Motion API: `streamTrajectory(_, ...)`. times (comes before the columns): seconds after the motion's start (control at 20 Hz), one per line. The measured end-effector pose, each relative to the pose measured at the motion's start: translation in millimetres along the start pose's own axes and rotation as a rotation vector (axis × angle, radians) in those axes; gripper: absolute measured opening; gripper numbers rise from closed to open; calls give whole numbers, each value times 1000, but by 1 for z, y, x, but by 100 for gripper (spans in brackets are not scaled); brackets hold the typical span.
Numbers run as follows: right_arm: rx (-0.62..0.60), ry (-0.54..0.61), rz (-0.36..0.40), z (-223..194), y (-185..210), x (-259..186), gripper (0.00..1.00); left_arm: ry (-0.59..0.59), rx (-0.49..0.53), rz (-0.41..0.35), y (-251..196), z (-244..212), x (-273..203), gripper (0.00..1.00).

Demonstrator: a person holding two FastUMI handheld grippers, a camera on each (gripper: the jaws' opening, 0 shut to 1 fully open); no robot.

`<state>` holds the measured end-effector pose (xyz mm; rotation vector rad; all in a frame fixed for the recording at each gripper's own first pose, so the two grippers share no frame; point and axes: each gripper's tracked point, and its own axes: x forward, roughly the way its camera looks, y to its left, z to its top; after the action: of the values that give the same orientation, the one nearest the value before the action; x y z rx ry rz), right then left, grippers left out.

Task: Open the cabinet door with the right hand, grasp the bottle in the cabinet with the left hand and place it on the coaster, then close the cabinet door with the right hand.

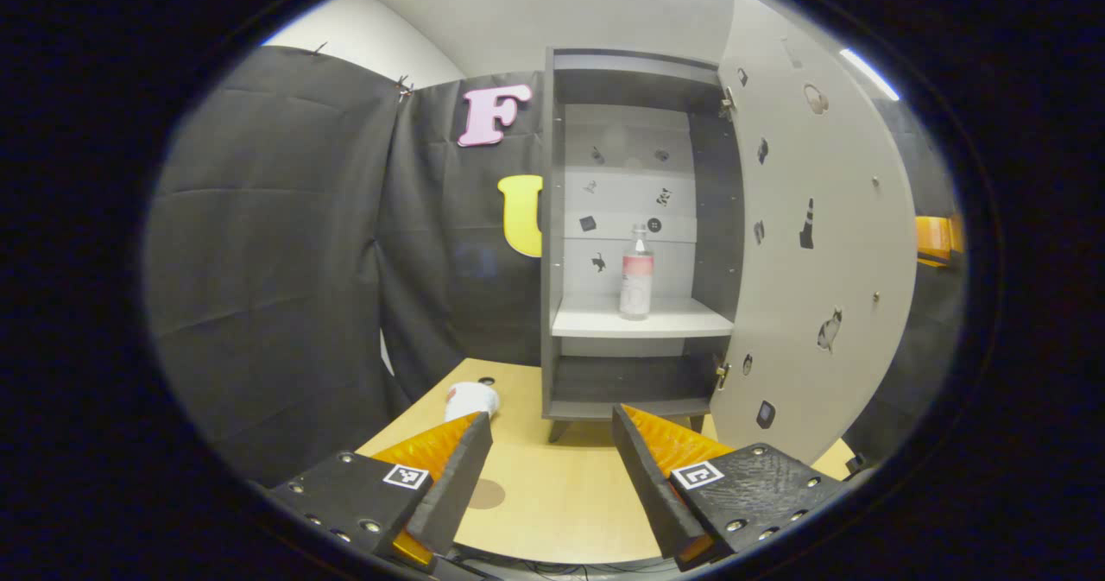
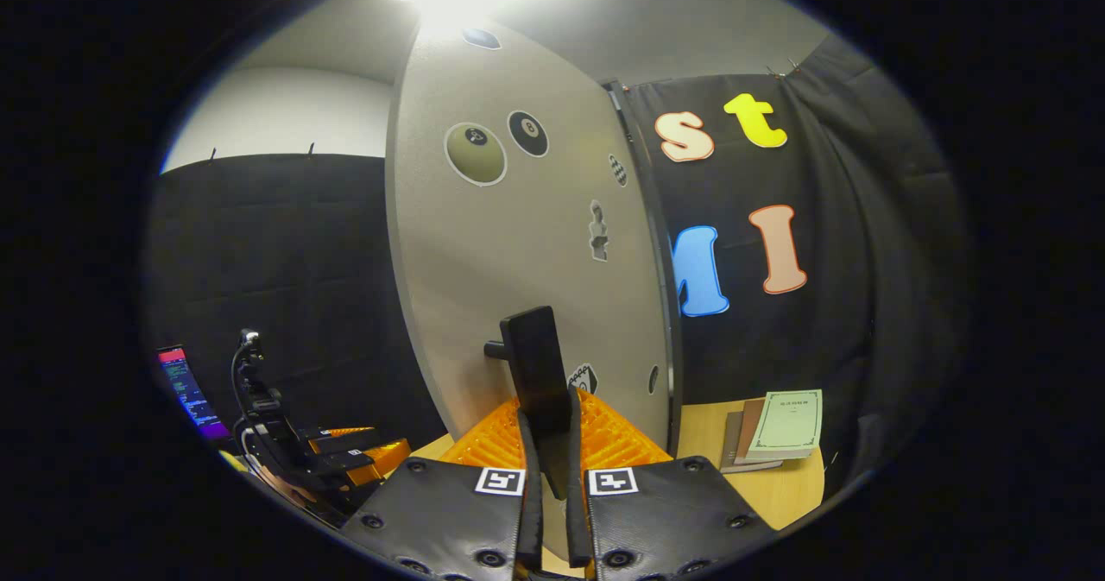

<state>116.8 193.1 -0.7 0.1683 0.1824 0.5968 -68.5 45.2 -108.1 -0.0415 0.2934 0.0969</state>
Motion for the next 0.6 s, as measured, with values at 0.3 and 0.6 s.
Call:
streamTrajectory(0.3,8,-11,-255,11,-72,-15,10,27,31,-125,-18,-5,7,86)
streamTrajectory(0.6,80,-10,-309,7,-68,-16,10,35,-7,-213,-30,-4,12,85)
